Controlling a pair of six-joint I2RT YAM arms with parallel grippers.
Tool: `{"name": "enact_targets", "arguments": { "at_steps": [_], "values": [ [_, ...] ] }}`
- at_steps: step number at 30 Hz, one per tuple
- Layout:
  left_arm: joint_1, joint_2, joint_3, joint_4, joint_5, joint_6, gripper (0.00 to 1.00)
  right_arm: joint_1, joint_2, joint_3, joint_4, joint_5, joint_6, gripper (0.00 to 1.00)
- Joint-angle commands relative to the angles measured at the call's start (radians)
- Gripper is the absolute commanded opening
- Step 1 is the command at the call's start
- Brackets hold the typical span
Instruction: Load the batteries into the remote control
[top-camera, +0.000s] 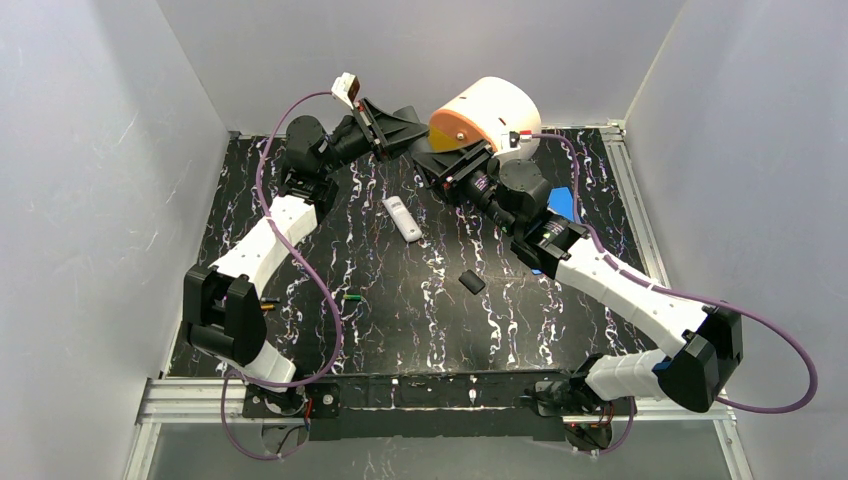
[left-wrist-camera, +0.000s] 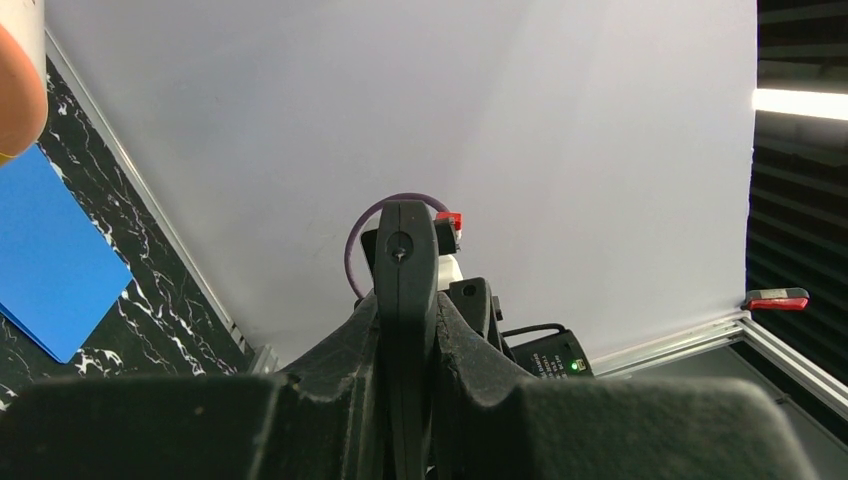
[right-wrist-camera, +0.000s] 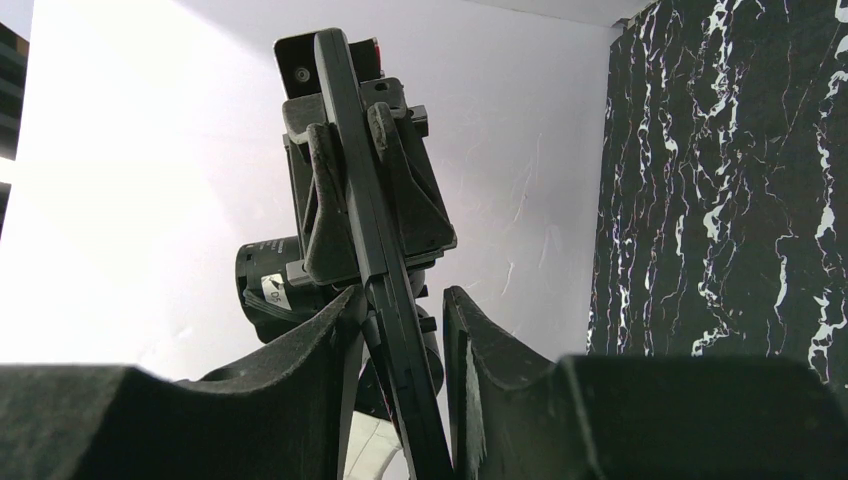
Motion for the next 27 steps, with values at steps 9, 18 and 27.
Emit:
{"name": "enact_targets", "arguments": {
  "at_steps": [9,18,27],
  "values": [
    [0.002,-0.042,0.01,0.031,0.0,0.015,0.0,-0.008,-0.003,0.005,0.062,-0.008,0.007,0.4],
    [0.003,-0.038,0.011,0.036,0.002,0.02,0.0,-0.021,-0.002,0.009,0.067,-0.015,-0.003,0.5],
    [0.002,-0.039,0.001,0.04,0.008,0.054,0.0,-0.044,-0.041,-0.037,0.091,-0.032,-0.073,0.81]
  ]
}}
